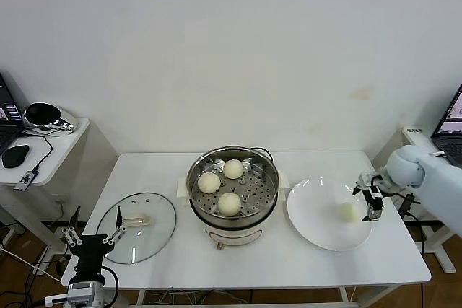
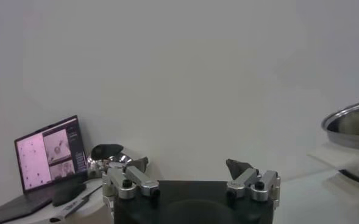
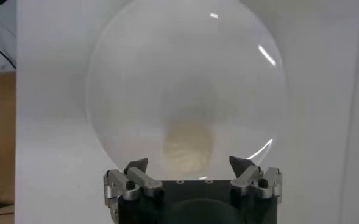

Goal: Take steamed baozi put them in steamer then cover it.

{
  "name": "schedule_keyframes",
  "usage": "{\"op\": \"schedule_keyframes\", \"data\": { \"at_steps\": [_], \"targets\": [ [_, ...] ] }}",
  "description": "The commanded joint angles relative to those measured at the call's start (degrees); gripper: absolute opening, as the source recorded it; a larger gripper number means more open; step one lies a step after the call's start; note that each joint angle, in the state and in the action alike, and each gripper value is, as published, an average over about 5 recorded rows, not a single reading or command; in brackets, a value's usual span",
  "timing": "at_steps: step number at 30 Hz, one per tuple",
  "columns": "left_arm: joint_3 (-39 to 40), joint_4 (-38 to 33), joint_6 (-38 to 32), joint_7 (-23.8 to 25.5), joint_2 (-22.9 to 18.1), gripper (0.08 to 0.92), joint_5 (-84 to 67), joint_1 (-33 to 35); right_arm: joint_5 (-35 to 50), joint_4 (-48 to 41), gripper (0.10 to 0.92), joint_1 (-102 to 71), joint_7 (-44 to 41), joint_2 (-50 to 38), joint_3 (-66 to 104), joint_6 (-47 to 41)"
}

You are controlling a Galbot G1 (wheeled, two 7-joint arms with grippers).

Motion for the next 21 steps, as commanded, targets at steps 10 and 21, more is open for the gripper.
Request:
{"op": "schedule_keyframes", "data": {
  "at_steps": [10, 21],
  "targets": [
    [-0.3, -0.1, -0.2, -0.2, 0.1, 0.823, 0.2, 0.1, -4.7, -10.4, 0.823, -6.2, 1.4, 8.1, 6.2, 1.4],
    [-0.3, -0.1, -0.2, -0.2, 0.1, 0.823, 0.0, 0.0, -5.4, -11.2, 0.785, -5.7, 1.3, 8.4, 5.3, 1.6]
  ]
}}
